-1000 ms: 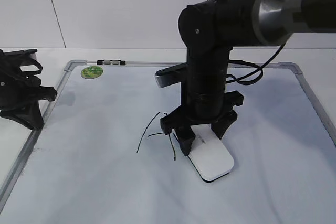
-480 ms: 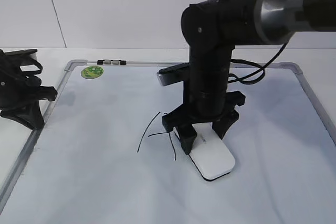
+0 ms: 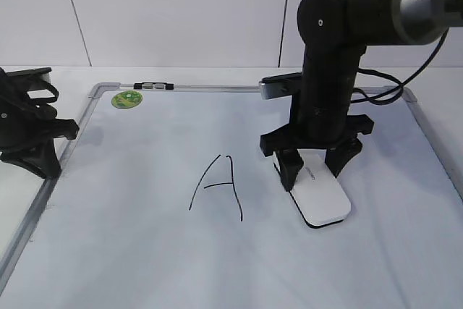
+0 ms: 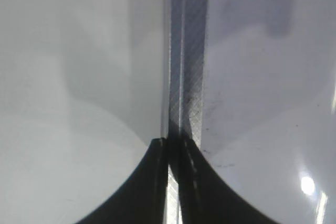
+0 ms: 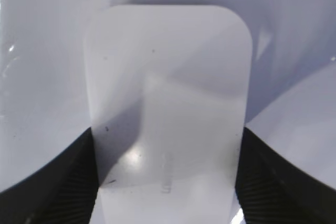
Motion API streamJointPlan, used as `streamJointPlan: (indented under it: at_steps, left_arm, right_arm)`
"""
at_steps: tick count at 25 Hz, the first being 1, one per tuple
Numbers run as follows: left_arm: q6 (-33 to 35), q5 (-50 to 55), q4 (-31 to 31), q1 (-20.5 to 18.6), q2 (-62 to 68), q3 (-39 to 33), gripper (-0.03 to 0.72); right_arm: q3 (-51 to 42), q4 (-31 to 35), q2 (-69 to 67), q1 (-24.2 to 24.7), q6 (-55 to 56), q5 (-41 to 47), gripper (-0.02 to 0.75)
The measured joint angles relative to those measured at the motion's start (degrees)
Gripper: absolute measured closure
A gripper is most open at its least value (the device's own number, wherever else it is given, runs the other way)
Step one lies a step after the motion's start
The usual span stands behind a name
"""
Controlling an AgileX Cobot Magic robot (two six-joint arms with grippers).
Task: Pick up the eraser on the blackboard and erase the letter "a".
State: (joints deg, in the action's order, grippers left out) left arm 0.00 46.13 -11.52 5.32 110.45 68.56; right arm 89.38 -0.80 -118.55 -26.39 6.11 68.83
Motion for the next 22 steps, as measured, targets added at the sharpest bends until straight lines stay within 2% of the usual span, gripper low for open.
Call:
streamJointPlan:
  at_steps: [14, 22]
  left_arm:
    - [0.0, 0.0, 0.0, 0.0, 0.0, 0.0, 0.658]
    - [0.0, 0.0, -0.2, 0.0, 0.0, 0.0, 0.658]
  right_arm:
    - [11.2, -5.9, 2.6, 2.9, 2.3, 1.0, 0.197]
    - [11.4, -6.1, 6.1, 10.9, 2.8, 1.4, 0.197]
